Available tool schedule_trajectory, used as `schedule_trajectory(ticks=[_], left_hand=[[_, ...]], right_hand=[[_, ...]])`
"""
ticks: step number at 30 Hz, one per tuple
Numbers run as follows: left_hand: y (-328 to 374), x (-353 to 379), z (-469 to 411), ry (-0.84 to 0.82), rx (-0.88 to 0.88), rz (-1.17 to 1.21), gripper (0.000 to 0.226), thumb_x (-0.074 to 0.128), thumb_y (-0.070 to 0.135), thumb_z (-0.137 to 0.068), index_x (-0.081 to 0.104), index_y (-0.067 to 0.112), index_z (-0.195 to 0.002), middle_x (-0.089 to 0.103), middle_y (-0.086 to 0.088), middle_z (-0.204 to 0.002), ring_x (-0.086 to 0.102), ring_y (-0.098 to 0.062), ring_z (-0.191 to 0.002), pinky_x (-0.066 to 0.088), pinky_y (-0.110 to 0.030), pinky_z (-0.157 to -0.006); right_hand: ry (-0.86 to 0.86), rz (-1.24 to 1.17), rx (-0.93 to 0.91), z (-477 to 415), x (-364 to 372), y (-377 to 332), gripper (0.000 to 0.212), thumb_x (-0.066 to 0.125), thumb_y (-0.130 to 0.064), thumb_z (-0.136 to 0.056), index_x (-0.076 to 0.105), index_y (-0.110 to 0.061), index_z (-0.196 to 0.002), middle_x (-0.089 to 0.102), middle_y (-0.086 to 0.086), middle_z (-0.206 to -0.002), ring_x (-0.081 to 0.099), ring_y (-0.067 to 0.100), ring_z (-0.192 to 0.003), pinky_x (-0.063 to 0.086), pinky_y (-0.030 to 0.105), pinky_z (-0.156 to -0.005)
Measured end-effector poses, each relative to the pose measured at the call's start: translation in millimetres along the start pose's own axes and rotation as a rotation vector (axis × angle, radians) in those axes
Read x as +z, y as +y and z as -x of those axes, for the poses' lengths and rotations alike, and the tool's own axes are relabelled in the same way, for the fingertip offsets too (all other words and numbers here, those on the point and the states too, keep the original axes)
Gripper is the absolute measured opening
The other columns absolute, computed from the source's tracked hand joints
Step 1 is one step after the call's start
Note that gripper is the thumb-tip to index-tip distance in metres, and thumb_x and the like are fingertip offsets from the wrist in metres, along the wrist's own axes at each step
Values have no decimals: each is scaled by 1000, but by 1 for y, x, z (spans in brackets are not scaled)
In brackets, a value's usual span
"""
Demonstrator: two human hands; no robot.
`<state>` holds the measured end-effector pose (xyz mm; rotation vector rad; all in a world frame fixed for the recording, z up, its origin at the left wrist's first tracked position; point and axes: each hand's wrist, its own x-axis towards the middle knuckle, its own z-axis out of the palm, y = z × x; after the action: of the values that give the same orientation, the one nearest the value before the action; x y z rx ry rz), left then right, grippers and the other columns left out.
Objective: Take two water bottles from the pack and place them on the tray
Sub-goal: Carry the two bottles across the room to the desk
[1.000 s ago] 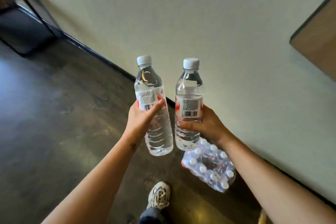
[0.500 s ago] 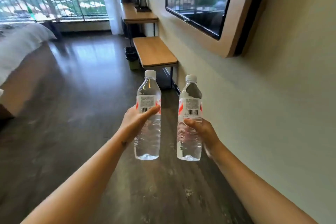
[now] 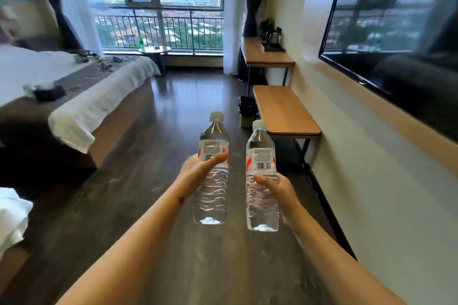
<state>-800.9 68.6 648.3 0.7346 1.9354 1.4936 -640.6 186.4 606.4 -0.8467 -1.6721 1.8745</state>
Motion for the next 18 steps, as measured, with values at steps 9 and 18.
schedule_trajectory(ticks=[9,18], left_hand=[[-7,13,-243,50,-17,125,45,67,38,-78,62,7,-110,70,-20,-107,68,-34,-94,53,-48,-93],[28,21,-527,115,-75,278,29,67,30,-78,64,10,-99,70,-13,-88,68,-29,-78,55,-42,-84]], right_hand=[[-13,-33,-84,-245,-25,-18,41,79,-30,-59,63,-19,-94,71,4,-83,70,21,-71,55,41,-73],[-137,-15,-70,-544,-37,-72,57,72,-44,-49,61,-19,-99,73,2,-84,71,18,-71,54,37,-69]])
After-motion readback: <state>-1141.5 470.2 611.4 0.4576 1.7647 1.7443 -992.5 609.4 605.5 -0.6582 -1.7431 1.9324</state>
